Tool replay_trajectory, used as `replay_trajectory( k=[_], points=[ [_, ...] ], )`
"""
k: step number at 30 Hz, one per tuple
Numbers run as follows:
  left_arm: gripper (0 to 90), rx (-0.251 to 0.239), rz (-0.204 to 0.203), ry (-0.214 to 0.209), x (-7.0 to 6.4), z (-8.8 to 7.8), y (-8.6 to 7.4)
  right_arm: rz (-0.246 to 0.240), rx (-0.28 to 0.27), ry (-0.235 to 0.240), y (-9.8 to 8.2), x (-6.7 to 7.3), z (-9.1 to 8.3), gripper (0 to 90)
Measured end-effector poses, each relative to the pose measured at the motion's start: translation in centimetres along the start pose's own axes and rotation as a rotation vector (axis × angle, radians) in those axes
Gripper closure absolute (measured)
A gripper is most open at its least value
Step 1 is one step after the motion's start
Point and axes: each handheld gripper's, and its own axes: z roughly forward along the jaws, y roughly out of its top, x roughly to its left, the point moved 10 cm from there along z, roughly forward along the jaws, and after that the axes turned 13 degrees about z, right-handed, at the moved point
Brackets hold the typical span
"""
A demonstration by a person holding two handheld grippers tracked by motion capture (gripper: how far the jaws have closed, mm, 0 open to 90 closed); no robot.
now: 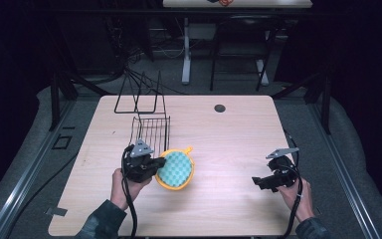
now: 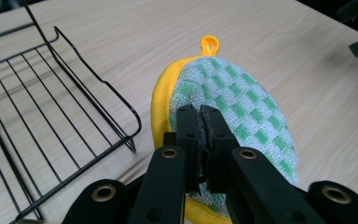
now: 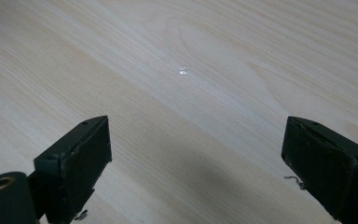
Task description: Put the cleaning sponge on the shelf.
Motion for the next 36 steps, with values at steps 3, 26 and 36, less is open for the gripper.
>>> replay_trajectory(
  k=[3, 26, 36],
  points=[
    [87.4, -0.014, -0.004, 0.003, 0.2, -0.3, 0.3, -0.004, -0.004, -0.001, 0.0, 0.1, -0.1, 7.8],
    [87.4, -0.065, -0.032, 0.079, 3.5, -2.0, 0.6, 0.000, -0.020, -0.004, 0.4, -0.1, -0.8, 7.8],
    [87.4, -0.073, -0.050, 0.126, 4.9, -2.3, 0.3, -0.016, -0.007, -0.002, 0.3, 0.3, -0.4, 7.9]
  ],
)
